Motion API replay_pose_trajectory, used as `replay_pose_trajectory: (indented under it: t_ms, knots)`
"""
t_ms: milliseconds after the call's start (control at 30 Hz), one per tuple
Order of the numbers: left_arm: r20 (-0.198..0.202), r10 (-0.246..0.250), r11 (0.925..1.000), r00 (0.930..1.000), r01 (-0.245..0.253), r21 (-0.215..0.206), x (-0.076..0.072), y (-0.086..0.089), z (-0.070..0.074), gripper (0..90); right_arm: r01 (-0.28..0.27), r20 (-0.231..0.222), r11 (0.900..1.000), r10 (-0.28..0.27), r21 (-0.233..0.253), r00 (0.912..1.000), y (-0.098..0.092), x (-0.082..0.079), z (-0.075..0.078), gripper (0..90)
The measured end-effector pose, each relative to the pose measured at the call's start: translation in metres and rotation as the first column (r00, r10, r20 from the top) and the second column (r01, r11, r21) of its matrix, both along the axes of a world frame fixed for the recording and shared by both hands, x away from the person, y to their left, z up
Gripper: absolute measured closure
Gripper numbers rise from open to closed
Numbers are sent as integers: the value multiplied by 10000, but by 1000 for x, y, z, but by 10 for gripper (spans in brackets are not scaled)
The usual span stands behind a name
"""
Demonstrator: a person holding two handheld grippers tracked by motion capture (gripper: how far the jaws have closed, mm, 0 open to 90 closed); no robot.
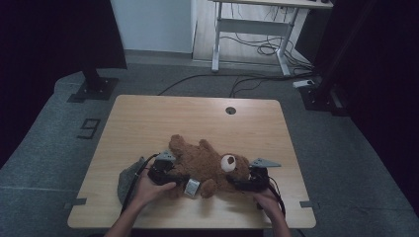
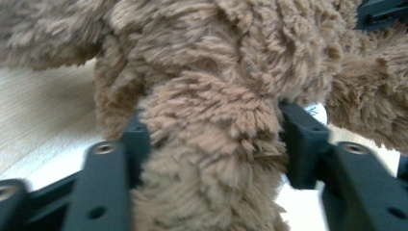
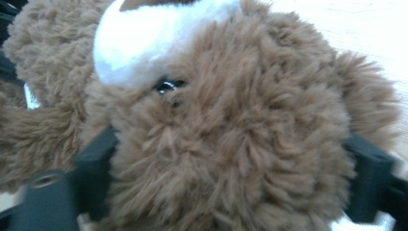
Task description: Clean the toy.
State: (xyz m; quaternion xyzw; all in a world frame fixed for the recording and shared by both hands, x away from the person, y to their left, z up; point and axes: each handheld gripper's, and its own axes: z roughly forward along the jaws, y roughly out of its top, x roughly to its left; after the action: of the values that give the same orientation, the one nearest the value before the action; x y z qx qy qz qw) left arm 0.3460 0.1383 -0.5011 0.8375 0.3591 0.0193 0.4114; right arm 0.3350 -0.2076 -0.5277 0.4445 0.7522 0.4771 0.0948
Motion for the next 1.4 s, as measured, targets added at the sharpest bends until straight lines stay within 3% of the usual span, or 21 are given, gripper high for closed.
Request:
replay_pose_trajectory:
  t_ms: [67, 200, 333, 467, 567, 700, 800, 900, 1000, 1100, 1233, 1400]
  knots:
    - [169, -56, 10000, 9998, 55, 65, -2, -1, 1, 548, -116, 194, 9999, 118, -108, 9997, 1, -1, 2, 314]
    - [772, 132, 9998, 9969, -142, 120, -8, -1, 6, 636, -294, 1129, 9971, 373, -709, 9929, 6, -2, 11, 411]
    - [1262, 547, 9985, 9905, -537, -118, -7, -1, 12, 665, -171, 2093, 9955, 363, -927, 9772, 9, 3, 22, 418]
    - [1274, 926, 9956, 9875, -898, -278, 1, -4, 14, 663, -85, 2748, 9942, 379, -1076, 9607, 9, 20, 33, 397]
    - [1230, 1179, 9930, 9854, -1157, -243, 7, -10, 11, 659, -172, 2857, 9923, 518, -1224, 9569, 7, 34, 34, 382]
    - [1240, 1452, 9894, 9816, -1437, -211, 14, -15, 7, 655, -168, 2616, 9936, 457, -1116, 9641, 3, 53, 25, 373]
    - [1221, 1435, 9896, 9821, -1429, -135, 19, -16, 3, 652, -106, 2581, 9949, 364, -1008, 9654, 2, 59, 16, 352]
    - [1035, 1453, 9893, 9840, -1434, -249, 23, -13, -1, 611, -62, 2241, 9957, 270, -926, 9742, 1, 63, 5, 300]
    - [1110, 1506, 9884, 9823, -1517, 22, 22, -12, 1, 494, 105, 2314, 9978, 50, -658, 9729, -2, 60, 3, 207]
    - [1396, 1616, 9869, 9769, -1602, -209, 16, -4, 11, 359, 489, 2464, 9975, -349, -507, 9685, -4, 56, 8, 143]
    - [1576, 1527, 9879, 9756, -1464, -509, 11, 5, 22, 307, 921, 2853, 9955, -948, 228, 9537, -10, 47, 20, 140]
    - [1621, 1520, 9876, 9750, -1433, -646, 3, 11, 28, 300, 835, 2867, 9960, -889, 313, 9539, -14, 31, 22, 132]
